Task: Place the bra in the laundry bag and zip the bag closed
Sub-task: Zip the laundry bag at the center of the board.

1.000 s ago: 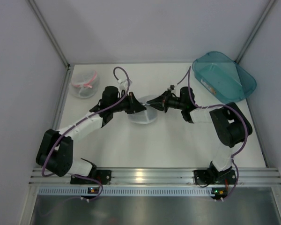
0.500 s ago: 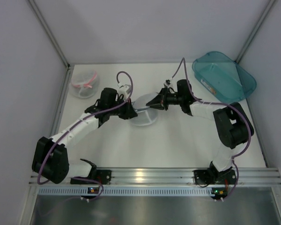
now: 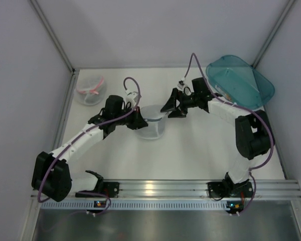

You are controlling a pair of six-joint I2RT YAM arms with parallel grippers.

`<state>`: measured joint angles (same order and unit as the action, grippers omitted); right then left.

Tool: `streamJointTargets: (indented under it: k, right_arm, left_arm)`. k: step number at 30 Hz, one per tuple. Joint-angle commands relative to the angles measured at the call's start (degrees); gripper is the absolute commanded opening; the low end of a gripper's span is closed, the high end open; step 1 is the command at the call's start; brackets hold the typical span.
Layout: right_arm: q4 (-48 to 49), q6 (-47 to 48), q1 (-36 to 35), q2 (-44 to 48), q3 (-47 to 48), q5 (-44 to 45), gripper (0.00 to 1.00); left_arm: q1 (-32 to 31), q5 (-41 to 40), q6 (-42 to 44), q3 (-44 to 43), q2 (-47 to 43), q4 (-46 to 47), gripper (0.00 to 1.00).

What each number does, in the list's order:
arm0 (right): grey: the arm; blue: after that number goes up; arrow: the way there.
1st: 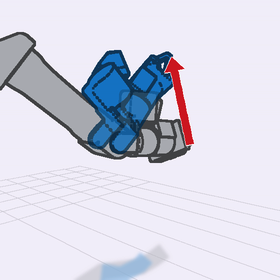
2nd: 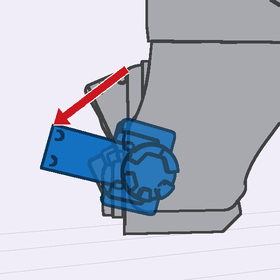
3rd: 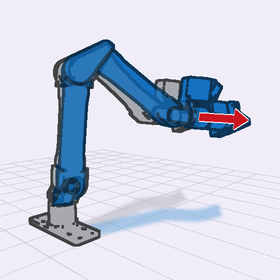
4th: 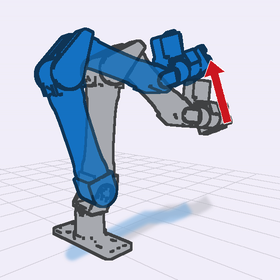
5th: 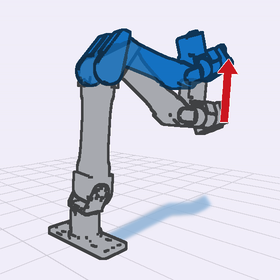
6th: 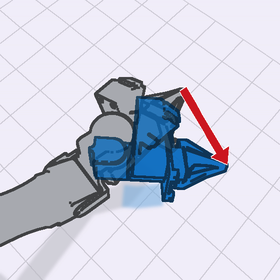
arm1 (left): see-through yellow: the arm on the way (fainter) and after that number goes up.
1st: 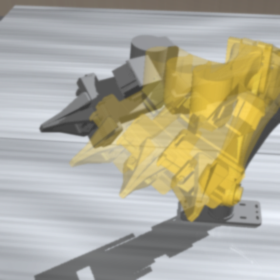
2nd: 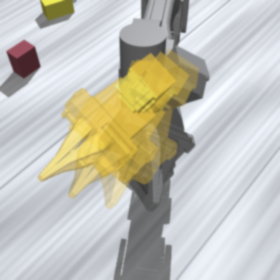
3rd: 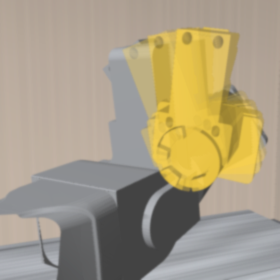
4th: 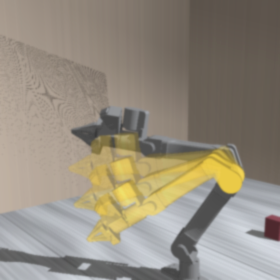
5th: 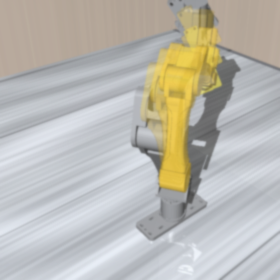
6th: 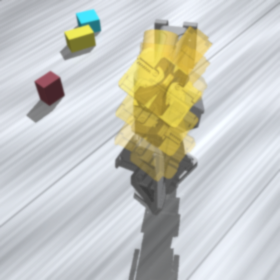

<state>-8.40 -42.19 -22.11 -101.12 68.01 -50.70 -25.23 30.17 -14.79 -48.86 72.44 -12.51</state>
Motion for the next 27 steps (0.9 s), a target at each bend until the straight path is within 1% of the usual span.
streamJointTargets:
  k: [1, 2, 3, 5, 6, 8, 9, 10, 11, 12, 13, 14, 17, 19, 20, 21, 22, 24, 27]
  right_arm:
    - [-9.0, 12.5, 2.7, 7.2, 2.1, -1.3, 0.81]
    - [-10.7, 15.7, 3.2, 8.3, 2.3, -1.2, 0.81]
    - [-12.6, 21.7, 3.7, 9.4, 2.4, -0.7, 0.82]
    - [-15.1, 27.5, 5.4, 13.7, 1.4, -0.2, 0.82]
    - [-16.2, 35.3, 5.6, 15.4, 1.3, 0.9, 0.82]
    - [-16.1, 43.3, 5.6, 21.2, -1.5, 2.1, 0.82]
    - [-15.5, 51.0, 5.6, 23.3, -2.9, 2.3, 0.81]
    - [-14.4, 54.6, 5.1, 27.3, -5.4, 2.6, 0.79]
    - [-14.0, 57.9, 4.4, 28.9, -6.6, 2.6, 0.79]
    - [-14.3, 64.4, 3.7, 30.3, -7.4, 3.1, 0.79]
    - [-14.7, 67.6, 1.0, 31.6, -7.8, 4.3, 0.77]
    - [-16.8, 73.2, -0.4, 31.6, -7.6, 6.0, 0.76]
    - [-16.4, 77.7, -5.8, 30.3, -7.0, 8.0, 0.69]
    - [-17.8, 79.5, -9.1, 28.4, -5.4, 8.8, 0.64]
    - [-19.4, 82.9, -10.0, 27.7, -5.3, 10.1, 0.64]
    - [-20.8, 85.2, -11.1, 26.8, -5.1, 12.3, 0.64]
    - [-21.8, 87.4, -13.9, 24.6, -4.3, 16.9, 0.59]
    - [-21.9, 88.1, -15.9, 23.5, -3.5, 17.4, 0.53]
    - [-19.5, 88.1, -17.4, 25.0, -4.7, 16.9, 0.49]
  left_arm:
    - [-0.3, 2.1, -6.1, 2.3, -2.1, 5.0, 0.0]
    - [-0.4, 2.7, -6.7, 2.5, -2.0, 5.0, 0.0]
    - [-0.6, 3.5, -6.9, 2.8, -1.8, 5.0, 0.0]
    - [-0.7, 4.1, -6.7, 3.6, -1.6, 5.0, 0.0]
    - [-0.7, 4.9, -5.8, 4.0, -1.7, 5.0, 0.0]
    - [-0.7, 5.5, -5.1, 4.5, -1.7, 5.0, 0.0]
    - [-0.7, 5.9, -4.4, 4.4, -1.7, 4.3, 0.0]
    - [-0.7, 6.0, -3.9, 3.9, -1.4, 3.8, 0.0]
    - [-0.7, 6.4, -3.8, 3.8, -1.3, 3.0, 0.0]
    - [-0.7, 6.6, -3.2, 3.6, -1.3, 2.7, 0.0]
    - [-0.7, 6.9, -3.0, 3.6, -1.6, 2.2, 0.0]
    - [-0.7, 7.1, -2.8, 3.6, -1.7, 2.0, 0.0]
    - [-0.7, 8.3, -1.5, 3.8, -1.2, 0.4, 0.0]
    - [-0.7, 8.5, -0.9, 3.2, -0.3, -1.0, 0.0]
    - [-0.7, 8.8, -0.7, 3.1, 0.3, -1.4, 0.0]
    - [-0.7, 9.2, -0.7, 3.1, 0.6, -1.4, 0.0]
    - [-0.7, 10.0, -0.6, 3.0, 0.7, -1.4, 0.0]
    - [-0.7, 11.7, -0.6, 2.9, 0.8, -1.3, 0.0]
    - [-0.6, 14.6, 0.6, 3.1, 0.8, -1.4, 0.0]
